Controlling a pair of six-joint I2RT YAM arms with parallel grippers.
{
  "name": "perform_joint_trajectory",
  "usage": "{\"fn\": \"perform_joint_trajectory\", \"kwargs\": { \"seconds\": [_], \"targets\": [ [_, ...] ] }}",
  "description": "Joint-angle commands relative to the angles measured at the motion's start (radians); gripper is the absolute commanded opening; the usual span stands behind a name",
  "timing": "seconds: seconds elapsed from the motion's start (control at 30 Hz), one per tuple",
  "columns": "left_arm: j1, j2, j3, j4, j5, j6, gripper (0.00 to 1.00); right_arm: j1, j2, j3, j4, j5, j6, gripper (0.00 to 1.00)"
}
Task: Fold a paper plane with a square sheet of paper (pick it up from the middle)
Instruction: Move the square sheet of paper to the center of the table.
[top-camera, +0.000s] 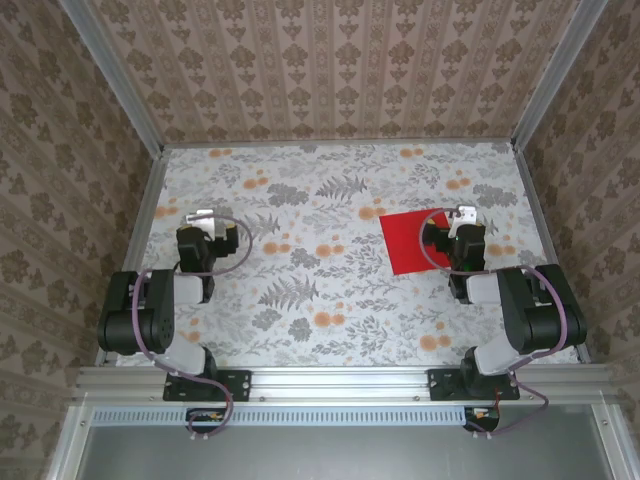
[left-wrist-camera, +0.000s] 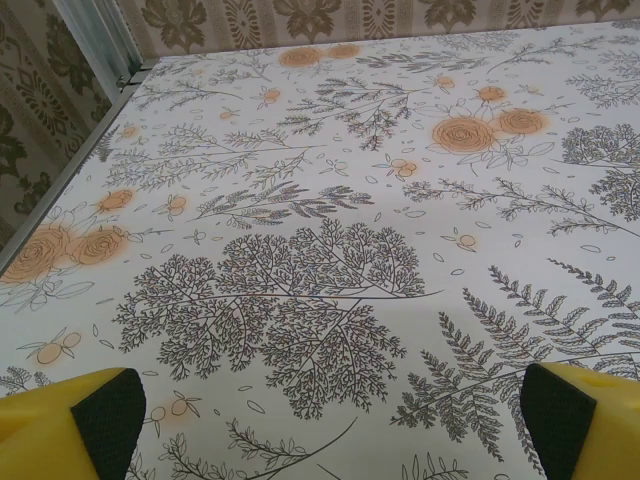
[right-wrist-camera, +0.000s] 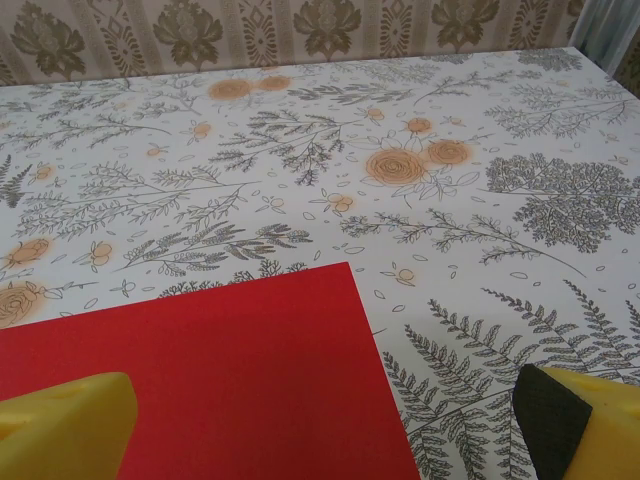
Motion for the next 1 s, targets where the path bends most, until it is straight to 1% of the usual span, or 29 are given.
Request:
{"fn": "perform_joint_trajectory", "kwargs": {
  "seconds": [0.0, 0.77, 0.87, 0.9, 0.97],
  "targets": [
    [0.001, 0.006, 0.021, 0.004, -0.002, 0.021, 1.00, 0.004, -0.002, 0.014, 0.017, 0.015, -0.016, 1.00],
    [0.007, 0.003, 0.017, 0.008, 0.011, 0.019, 1.00, 0.003, -0.002, 0.012, 0.020, 0.014, -0.016, 1.00],
    [0.007, -0.009, -0.011, 0.052, -0.022, 0.009, 1.00, 0.003, -0.005, 0.011, 0.027, 0.014, -0.019, 1.00],
    [0.007, -0.022, -0.024, 0.063, -0.032, 0.002, 1.00, 0.003, -0.019, 0.013, 0.013, 0.011, -0.018, 1.00],
    [0.006, -0.081, -0.047, 0.057, -0.055, -0.004, 1.00, 0.006, -0.087, 0.035, -0.086, 0.018, -0.021, 1.00]
  ]
}}
